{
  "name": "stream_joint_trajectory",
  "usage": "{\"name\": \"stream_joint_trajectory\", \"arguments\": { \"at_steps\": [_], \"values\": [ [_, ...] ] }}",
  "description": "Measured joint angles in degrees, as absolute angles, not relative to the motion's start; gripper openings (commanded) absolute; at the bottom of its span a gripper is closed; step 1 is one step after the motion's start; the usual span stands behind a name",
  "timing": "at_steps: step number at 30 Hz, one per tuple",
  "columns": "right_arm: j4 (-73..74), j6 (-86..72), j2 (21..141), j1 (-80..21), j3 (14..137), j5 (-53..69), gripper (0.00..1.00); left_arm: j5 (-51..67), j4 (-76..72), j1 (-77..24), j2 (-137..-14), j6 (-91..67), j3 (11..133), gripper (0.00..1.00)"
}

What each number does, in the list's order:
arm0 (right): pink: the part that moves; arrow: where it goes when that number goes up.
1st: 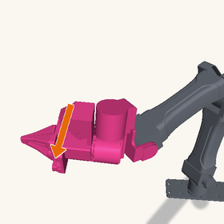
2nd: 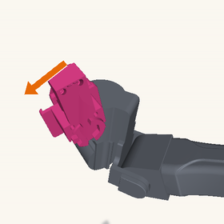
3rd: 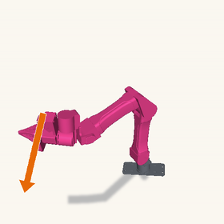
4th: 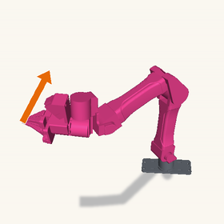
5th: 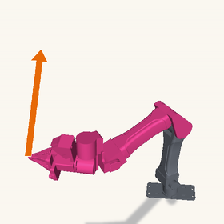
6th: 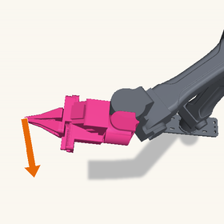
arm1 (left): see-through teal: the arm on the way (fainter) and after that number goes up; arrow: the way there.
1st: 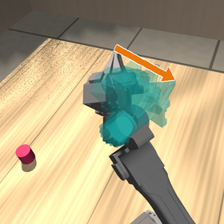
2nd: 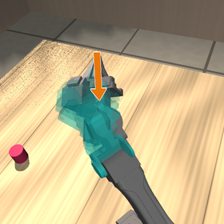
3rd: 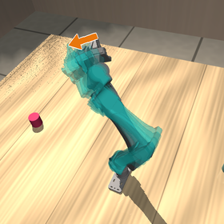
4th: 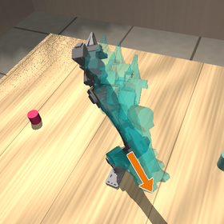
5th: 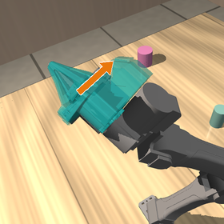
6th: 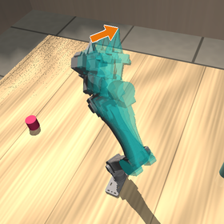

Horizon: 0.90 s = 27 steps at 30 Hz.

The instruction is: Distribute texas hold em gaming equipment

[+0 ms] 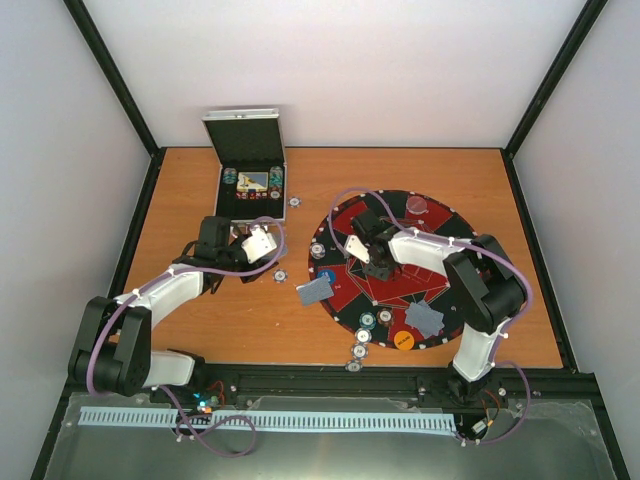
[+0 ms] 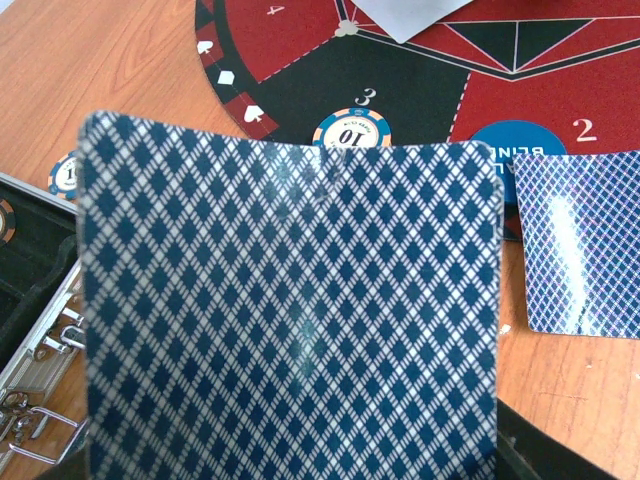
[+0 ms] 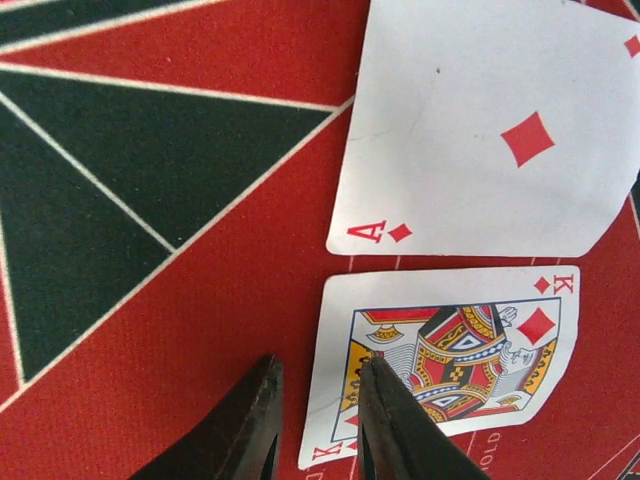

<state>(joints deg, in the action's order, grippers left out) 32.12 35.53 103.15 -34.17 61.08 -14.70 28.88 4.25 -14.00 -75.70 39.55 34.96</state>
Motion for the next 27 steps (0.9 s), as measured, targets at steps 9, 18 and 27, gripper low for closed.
{"name": "stream_joint_trajectory", "arguments": {
  "at_steps": [9,18,27],
  "values": [
    [32.38,31.94,97.43,-33.87,61.36,-9.34,0.99,28.91,4.23,-14.0,-75.7,39.57,34.96,0.54],
    [18.79,13.04,88.84,-28.42,70.08,25.5,1.0,28.93,4.21,-14.0,-75.7,39.72,34.96,0.54],
    [13.26,0.03,107.44,-32.62,80.66,44.25,0.97,28.95,3.36,-14.0,-75.7,39.92,34.96,0.54]
  ]
}}
